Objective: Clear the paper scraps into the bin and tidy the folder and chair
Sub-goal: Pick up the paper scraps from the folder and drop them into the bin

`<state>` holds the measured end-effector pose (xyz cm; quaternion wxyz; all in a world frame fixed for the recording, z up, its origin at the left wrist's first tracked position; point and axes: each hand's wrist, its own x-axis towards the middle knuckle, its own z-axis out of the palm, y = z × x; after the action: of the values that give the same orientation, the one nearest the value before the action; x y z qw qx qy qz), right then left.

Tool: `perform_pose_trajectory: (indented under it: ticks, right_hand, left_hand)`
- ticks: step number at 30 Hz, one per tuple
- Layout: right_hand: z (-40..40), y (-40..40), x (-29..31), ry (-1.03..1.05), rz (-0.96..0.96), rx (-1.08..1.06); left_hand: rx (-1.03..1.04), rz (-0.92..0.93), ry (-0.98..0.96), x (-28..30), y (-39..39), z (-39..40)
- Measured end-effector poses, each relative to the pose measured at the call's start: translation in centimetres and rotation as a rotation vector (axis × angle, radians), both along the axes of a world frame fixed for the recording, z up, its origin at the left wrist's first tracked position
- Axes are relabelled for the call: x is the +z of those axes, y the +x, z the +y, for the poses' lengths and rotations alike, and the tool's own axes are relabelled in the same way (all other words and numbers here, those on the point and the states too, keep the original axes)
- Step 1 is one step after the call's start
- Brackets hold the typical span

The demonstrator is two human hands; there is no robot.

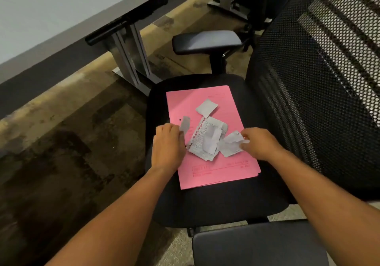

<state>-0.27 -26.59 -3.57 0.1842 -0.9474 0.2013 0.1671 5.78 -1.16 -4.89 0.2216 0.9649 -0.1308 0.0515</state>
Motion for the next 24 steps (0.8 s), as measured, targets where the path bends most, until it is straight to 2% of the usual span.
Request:
perform_pose_trajectory:
  ticks: [3,4,6,8,9,12,16,20,24]
  right_hand:
    - [-0.2,-0.6,0.8,0.039,0.051,0.034]
    - [-0.2,-0.8,1.0,0.053,0.069,0.039]
    - [-0.3,-1.4,1.3,0.072,0.09,0.031]
    - [-0.5,-2.2,1.5,0.094,0.108,0.021]
    - [-0.7,-2.5,1.5,0.108,0.115,0.016]
    - [-1.0,-3.3,1.4,0.13,0.123,0.009]
    - [-1.3,-3.9,1.0,0.15,0.088,-0.023]
    - [-1.5,-4.3,1.2,0.164,0.035,-0.077]
    - [-1.3,-4.0,2.2,0.237,-0.067,-0.136]
  left_hand:
    - [-0.009,0.005,-0.19,1.5,0.4,-1.7]
    - [-0.051,0.072,-0.23,1.7,0.5,-2.4]
    - [-0.104,0.322,-0.3,1.6,0.6,-4.2]
    - [-0.122,0.555,-0.278,1.1,0.3,-5.9]
    - [-0.137,0.586,-0.222,0.7,0.1,-6.5]
    - [-0.098,0.558,-0.11,-0.3,-0.7,-7.9]
    - [0.063,0.553,-0.09,-0.4,-0.8,-8.2]
    - [0.001,0.5,-0.021,-0.1,-1.2,-7.7]
    - [0.029,0.467,-0.124,0.1,-1.4,-6.8]
